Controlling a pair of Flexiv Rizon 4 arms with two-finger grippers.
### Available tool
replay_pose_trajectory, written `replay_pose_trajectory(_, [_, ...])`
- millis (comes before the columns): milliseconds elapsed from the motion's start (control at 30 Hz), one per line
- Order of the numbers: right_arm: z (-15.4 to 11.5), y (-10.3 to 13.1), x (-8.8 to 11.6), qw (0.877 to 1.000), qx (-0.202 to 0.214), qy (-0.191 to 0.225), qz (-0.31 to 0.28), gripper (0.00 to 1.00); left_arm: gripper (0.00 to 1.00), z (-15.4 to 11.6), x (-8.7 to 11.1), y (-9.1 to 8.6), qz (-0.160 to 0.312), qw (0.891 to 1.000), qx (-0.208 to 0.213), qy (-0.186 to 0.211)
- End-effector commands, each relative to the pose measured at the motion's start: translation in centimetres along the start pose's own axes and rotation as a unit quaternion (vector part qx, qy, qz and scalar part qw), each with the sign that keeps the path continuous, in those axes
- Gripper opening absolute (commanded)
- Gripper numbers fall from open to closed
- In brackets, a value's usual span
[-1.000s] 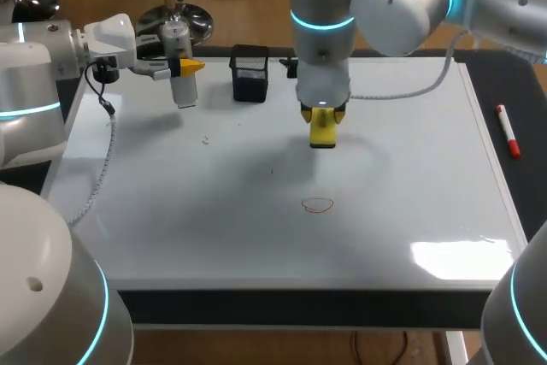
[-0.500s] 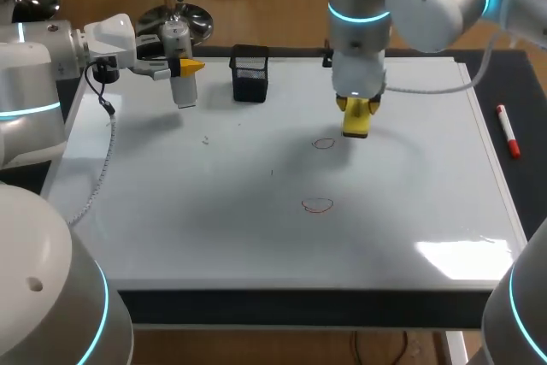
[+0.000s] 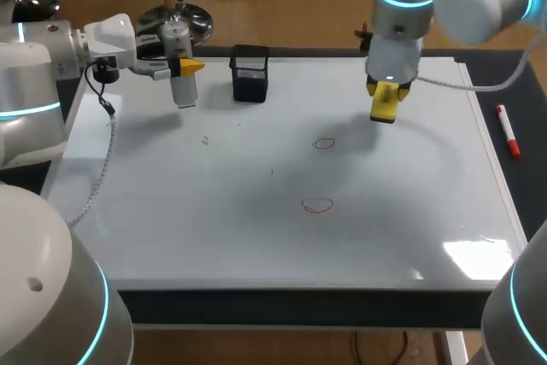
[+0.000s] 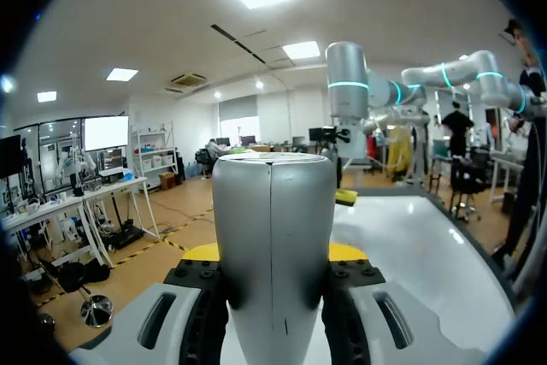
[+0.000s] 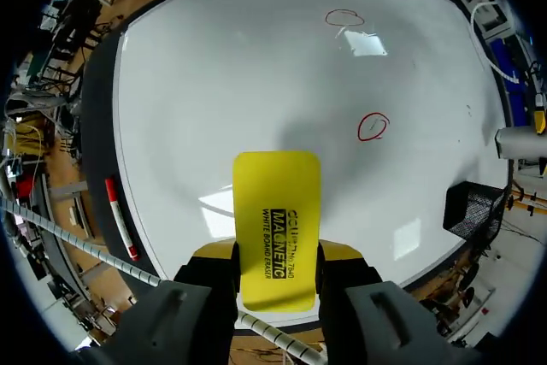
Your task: Pick up the inspection probe, press it on each red-marked spot on the whiteboard one by one, put down the probe, pick up the eraser, and wipe off all the red marks.
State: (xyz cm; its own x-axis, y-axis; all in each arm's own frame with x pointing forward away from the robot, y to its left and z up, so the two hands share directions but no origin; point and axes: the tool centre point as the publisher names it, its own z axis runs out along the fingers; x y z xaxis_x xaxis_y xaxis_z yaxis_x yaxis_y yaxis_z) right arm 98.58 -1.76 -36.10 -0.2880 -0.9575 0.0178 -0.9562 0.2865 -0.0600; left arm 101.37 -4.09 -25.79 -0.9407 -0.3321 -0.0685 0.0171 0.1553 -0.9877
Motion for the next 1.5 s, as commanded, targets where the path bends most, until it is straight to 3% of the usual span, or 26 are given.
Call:
replay_pose_trajectory(33, [-0.4,-1.6,2.0,1.000,-0.011,-0.019,-0.014,0.00,0.00,0.0,0.0,-0.1,0.000,1.000,0.000,0.000])
replay_pose_trajectory(433, [-1.2,-5.4,5.3,0.999,0.000,0.001,-0.037,0.00,0.00,0.0,0.0,-0.1,0.000,1.000,0.000,0.000])
replay_pose_trajectory(767, [-1.1,-7.0,7.2,0.999,-0.002,0.006,-0.040,0.00,0.00,0.0,0.0,-0.1,0.000,1.000,0.000,0.000])
replay_pose_trajectory(1067, [-0.5,-8.5,8.1,1.000,-0.007,0.007,-0.027,0.00,0.00,0.0,0.0,-0.1,0.000,1.000,0.000,0.000])
replay_pose_trajectory(1500, [0.0,-10.9,7.3,0.999,-0.012,0.008,-0.030,0.00,0.00,0.0,0.0,-0.1,0.000,1.000,0.000,0.000])
